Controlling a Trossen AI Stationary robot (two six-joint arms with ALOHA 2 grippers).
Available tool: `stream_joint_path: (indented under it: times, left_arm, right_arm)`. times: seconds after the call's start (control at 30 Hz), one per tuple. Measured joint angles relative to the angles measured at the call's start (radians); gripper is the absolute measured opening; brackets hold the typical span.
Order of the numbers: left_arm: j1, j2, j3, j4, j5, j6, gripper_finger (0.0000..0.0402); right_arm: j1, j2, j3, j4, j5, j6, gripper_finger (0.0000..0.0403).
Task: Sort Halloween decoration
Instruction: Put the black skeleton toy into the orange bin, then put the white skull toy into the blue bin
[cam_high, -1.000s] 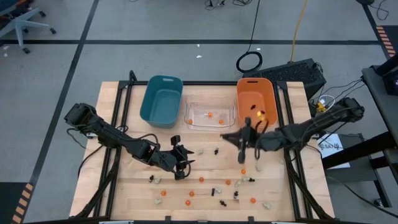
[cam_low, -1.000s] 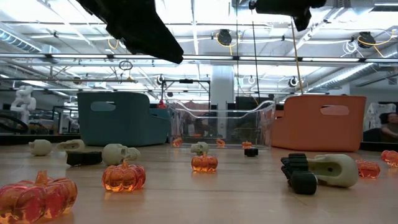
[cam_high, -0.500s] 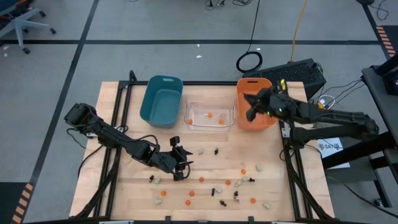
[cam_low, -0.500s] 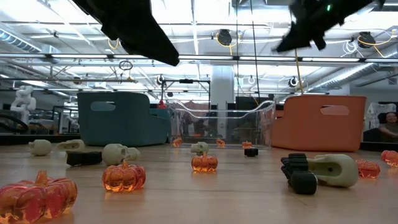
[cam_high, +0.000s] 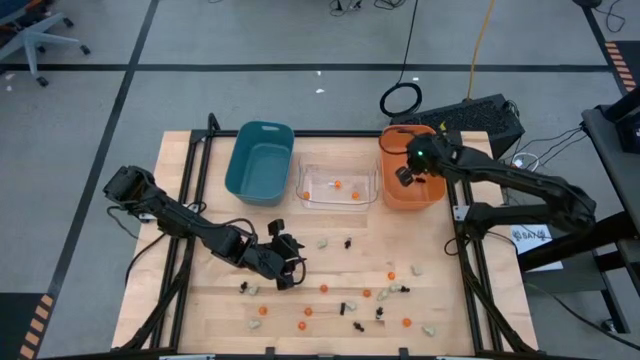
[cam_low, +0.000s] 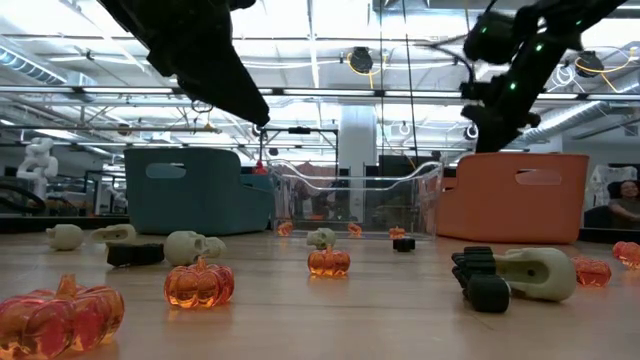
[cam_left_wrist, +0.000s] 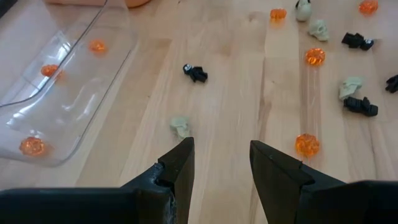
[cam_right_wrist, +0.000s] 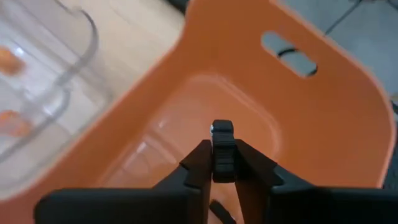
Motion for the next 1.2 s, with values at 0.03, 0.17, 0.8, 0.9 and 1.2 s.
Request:
stream_joint_path:
  times: [0.03, 0.17, 0.8, 0.9, 1.2]
  left_arm:
    - [0.0, 0.0, 0.0, 0.001, -0.001, 0.0, 0.0153]
    - [0.0, 0.0, 0.0, 0.001, -0.002, 0.001, 0.0153]
    - [-0.059, 0.0, 0.0, -0.476, 0.079, -0.32, 0.0153]
    - [-0.079, 0.0, 0.0, -0.57, 0.085, -0.39, 0.0153]
    - [-0.148, -0.001, 0.0, -0.645, 0.082, -0.446, 0.0153]
  right_arm:
    - [-0.005, 0.02, 0.0, -0.002, 0.0, 0.0, 0.0055]
    - [-0.025, 0.087, 0.0, 0.012, 0.001, 0.001, 0.0075]
    - [0.232, -0.326, -0.048, 0.161, -0.233, -0.032, 0.0149]
    - [0.334, -0.405, -0.132, 0.327, -0.326, -0.099, 0.015]
    - [0.543, -0.432, -0.308, 0.581, -0.361, -0.149, 0.015]
